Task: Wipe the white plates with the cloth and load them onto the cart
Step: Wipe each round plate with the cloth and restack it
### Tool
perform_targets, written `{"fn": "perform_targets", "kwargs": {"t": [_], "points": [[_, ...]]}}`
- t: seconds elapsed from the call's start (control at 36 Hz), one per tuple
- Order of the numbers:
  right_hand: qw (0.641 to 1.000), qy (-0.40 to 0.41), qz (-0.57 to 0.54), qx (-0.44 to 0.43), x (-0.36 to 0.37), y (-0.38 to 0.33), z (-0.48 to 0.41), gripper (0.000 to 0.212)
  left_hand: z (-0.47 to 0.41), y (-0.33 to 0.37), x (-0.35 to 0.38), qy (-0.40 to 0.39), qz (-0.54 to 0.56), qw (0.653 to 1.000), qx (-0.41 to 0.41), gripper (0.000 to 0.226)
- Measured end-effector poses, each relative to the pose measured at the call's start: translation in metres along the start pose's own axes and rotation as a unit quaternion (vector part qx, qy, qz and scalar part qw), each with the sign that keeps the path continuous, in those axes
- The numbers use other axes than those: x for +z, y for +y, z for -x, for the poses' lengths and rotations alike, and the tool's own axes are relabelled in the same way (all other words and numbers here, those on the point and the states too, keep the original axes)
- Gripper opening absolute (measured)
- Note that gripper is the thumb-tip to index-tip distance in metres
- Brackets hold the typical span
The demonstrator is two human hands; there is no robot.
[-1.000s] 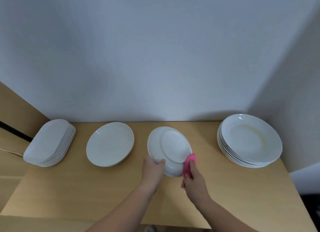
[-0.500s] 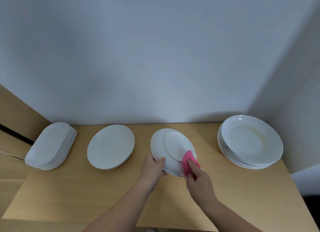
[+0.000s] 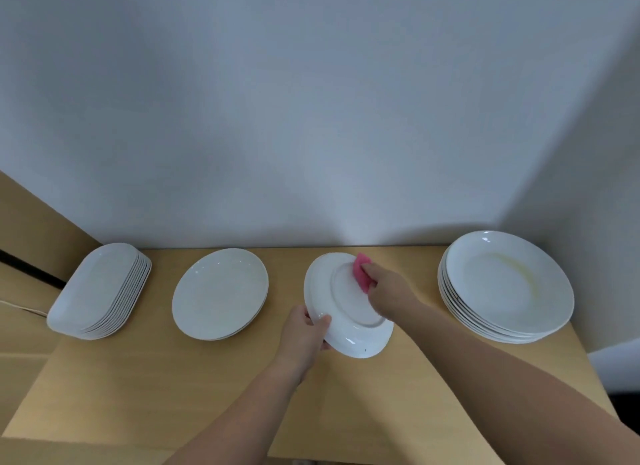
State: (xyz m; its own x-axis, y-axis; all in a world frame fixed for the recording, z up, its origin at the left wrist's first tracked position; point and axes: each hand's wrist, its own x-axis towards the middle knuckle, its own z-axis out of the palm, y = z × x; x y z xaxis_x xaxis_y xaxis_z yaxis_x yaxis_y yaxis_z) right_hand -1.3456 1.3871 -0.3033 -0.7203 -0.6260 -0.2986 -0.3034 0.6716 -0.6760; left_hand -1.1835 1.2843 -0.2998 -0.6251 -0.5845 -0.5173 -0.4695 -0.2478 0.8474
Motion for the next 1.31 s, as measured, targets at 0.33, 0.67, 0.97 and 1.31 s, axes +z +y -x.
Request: {"fn": "perform_targets", "kwargs": {"t": [0.33, 0.67, 0.97, 1.31], "points": [[0.998, -0.041, -0.036, -0.037, 0.014, -0.009, 0.002, 0.052, -0.001, 0.004, 0.000, 0.003, -0.019, 1.000, 0.019, 0.020], [0.967, -0.207, -0.076, -0.125, 0.004, 0.018, 0.056, 0.057, -0.003, 0.005, 0.002, 0.019, -0.018, 1.000, 0.006, 0.024], [0.961, 0.013, 0.109, -0.256, 0.018, 0.032, 0.073, 0.065, -0.002, 0.013, 0.007, 0.015, -0.034, 0.999, 0.010, 0.022], [0.966, -0.035, 0.161, -0.200, 0.015, 0.069, 0.062, 0.059, -0.002, 0.007, 0.006, 0.016, -0.020, 1.000, 0.000, 0.021]]}}
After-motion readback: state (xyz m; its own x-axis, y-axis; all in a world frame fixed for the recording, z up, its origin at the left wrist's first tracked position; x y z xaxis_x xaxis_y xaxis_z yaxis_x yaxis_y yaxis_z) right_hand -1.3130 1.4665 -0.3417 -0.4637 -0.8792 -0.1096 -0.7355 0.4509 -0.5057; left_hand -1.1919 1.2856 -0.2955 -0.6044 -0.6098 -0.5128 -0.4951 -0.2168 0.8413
